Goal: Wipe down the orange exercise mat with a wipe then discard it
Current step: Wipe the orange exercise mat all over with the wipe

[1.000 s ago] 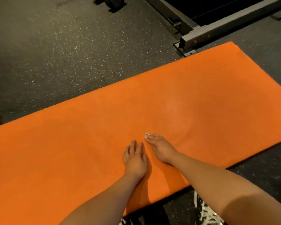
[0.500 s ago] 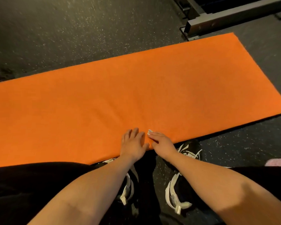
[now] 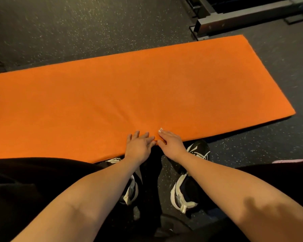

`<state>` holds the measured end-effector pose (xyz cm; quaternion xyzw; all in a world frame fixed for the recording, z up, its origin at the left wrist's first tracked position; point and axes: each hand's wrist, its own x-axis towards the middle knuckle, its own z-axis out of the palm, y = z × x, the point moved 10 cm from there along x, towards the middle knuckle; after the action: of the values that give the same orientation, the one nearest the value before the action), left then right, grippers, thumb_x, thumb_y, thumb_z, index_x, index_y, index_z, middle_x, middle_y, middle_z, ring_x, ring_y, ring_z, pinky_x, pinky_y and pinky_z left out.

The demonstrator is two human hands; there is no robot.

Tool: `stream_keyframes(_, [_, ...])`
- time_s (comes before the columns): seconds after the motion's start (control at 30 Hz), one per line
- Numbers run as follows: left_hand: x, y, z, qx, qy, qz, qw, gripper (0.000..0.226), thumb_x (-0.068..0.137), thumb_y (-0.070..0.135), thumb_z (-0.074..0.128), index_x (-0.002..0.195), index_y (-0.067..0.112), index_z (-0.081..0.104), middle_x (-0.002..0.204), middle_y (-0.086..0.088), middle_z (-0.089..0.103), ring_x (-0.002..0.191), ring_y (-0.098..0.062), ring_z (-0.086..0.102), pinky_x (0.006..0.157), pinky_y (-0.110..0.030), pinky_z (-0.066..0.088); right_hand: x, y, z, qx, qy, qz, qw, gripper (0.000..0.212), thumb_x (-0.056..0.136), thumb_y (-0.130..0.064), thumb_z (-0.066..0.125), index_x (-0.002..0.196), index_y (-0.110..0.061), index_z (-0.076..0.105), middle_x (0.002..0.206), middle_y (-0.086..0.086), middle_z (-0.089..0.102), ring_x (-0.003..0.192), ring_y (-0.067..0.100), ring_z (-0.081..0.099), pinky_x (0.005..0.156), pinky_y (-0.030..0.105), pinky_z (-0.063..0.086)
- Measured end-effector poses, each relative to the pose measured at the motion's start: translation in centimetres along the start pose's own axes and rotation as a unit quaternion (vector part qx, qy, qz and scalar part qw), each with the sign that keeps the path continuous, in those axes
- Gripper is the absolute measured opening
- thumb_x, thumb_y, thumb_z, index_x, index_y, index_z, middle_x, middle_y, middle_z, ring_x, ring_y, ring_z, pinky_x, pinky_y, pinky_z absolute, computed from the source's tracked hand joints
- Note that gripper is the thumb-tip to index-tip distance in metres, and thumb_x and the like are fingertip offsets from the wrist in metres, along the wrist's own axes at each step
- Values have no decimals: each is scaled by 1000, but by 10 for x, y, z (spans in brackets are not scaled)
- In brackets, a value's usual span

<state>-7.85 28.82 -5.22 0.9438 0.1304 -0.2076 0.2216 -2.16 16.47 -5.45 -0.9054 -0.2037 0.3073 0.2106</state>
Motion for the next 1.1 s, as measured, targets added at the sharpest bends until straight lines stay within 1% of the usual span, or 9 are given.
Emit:
stream_keyframes(0.07, [1,2,-10,-50,23,-5,998,41,104,54,38,140,43,55,157,11,40,152,-23,19,122,-52,8,-1,-6,-12,-5,42,-4,999,47,106,-37,45,152,-25,47,161,-7,36,150,17,27,123,39,13])
stream_keyframes(0.17, [3,2,-22,-103,48,7,993,38,103,51,43,136,40,60,152,11,47,149,-19,27,121,-50,13,-3,-15,-30,-4,84,-13,996,43,104,-40,48,145,-28,55,155,-9,46,144,16,35,124,43,14])
stream_keyframes(0.27, [5,7,-28,-145,68,24,987,36,103,47,48,134,37,63,147,10,53,147,-17,34,120,-49,18,-11,-19,-46,0,117,-42,992,38,103,-39,51,138,-27,62,147,-8,55,137,16,42,118,35,24])
stream_keyframes(0.33, [7,19,-29,-158,72,42,984,35,103,45,49,133,35,63,145,10,55,145,-17,37,120,-47,20,-17,-16,-57,1,152,-43,988,34,101,-35,54,131,-25,67,140,-7,61,132,17,45,115,35,30])
stream_keyframes(0.43, [9,49,-21,-158,57,80,983,36,103,45,48,135,35,62,145,11,55,144,-17,38,120,-45,21,-27,3,-74,35,196,-1,980,29,97,-27,58,120,-21,73,131,-4,66,126,18,49,111,35,33])
stream_keyframes(0.57, [11,64,-10,-154,47,101,982,36,103,44,49,136,35,61,145,12,54,144,-18,38,121,-45,22,-34,22,-81,80,215,42,972,25,96,-21,58,114,-16,75,123,0,69,121,21,50,107,36,38])
stream_keyframes(0.73, [4,81,-2,-148,21,127,981,37,104,41,48,139,34,58,146,10,53,145,-20,37,121,-43,21,-37,31,-82,54,237,78,967,20,95,-23,56,104,-20,74,113,-3,67,114,21,50,99,37,35])
stream_keyframes(0.93, [-2,114,28,-128,-14,184,975,38,105,41,46,141,34,57,145,11,55,145,-20,37,120,-44,22,-62,66,-76,30,226,127,965,26,99,-20,50,112,-21,72,121,-2,65,120,21,47,103,35,31])
stream_keyframes(1.1, [5,142,48,-94,-75,224,967,39,105,42,44,143,36,54,150,10,50,148,-22,32,121,-47,19,-73,92,-72,37,204,193,959,37,103,-17,43,133,-16,65,138,4,61,131,25,42,112,38,30])
